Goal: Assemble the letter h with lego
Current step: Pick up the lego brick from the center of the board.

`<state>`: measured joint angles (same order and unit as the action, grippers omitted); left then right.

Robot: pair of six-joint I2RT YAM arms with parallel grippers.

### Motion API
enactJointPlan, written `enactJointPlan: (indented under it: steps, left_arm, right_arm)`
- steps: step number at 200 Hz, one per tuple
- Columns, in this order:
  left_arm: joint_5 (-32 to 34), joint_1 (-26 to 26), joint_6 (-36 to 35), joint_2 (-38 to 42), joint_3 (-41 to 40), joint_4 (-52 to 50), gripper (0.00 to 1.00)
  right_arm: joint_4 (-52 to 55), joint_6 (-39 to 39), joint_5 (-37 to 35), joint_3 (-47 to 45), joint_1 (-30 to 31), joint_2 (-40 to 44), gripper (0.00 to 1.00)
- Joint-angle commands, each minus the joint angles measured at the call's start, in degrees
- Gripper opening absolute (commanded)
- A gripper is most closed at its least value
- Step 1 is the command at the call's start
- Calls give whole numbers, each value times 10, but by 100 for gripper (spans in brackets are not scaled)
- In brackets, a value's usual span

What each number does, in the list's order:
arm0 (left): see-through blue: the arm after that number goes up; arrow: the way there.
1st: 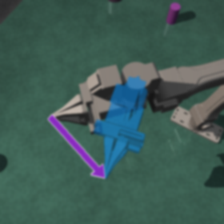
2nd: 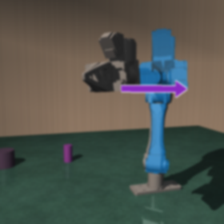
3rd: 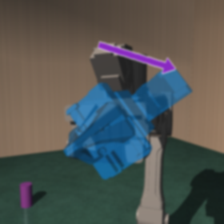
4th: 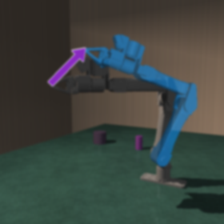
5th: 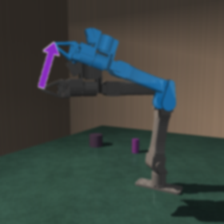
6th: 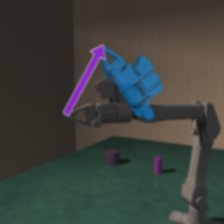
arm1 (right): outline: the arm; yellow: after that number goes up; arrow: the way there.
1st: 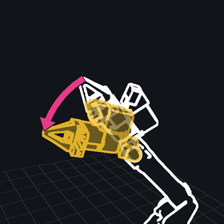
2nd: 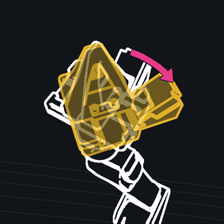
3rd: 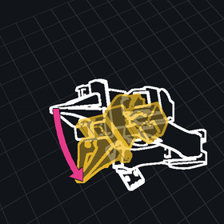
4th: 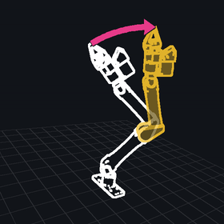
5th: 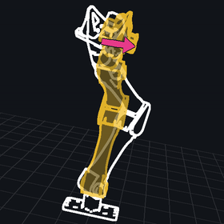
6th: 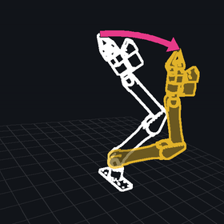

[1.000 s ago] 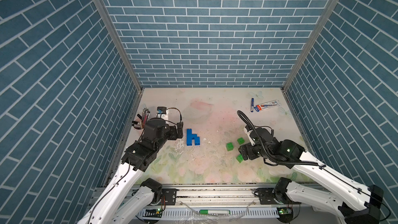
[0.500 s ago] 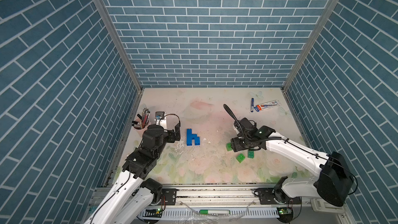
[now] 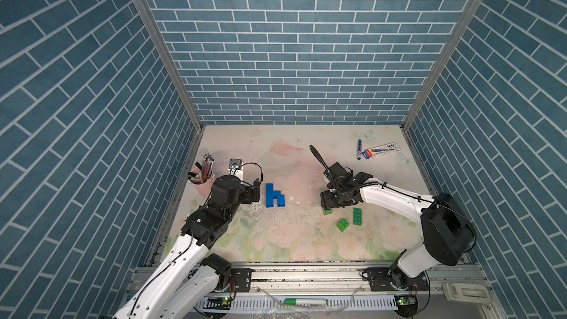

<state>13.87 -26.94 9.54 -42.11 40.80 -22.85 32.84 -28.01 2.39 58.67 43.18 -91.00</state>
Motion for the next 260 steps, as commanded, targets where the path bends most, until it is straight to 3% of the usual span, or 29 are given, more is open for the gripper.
enactJointPlan:
  steps: [1, 87, 191, 260]
  left_arm:
    - [2, -2, -8, 6, 3, -3, 99]
    - [-1, -4, -9, 10, 2, 0, 99]
    - [-5, -6, -12, 9, 1, -2, 99]
    - [-6, -7, -13, 5, 2, -2, 99]
  right_arm:
    - [-1, 3, -17, 10, -1, -23, 68]
    - [-5, -31, -24, 0, 8, -30, 53]
    - [-11, -47, -32, -2, 26, -49, 53]
    - [-19, -61, -35, -9, 35, -56, 37]
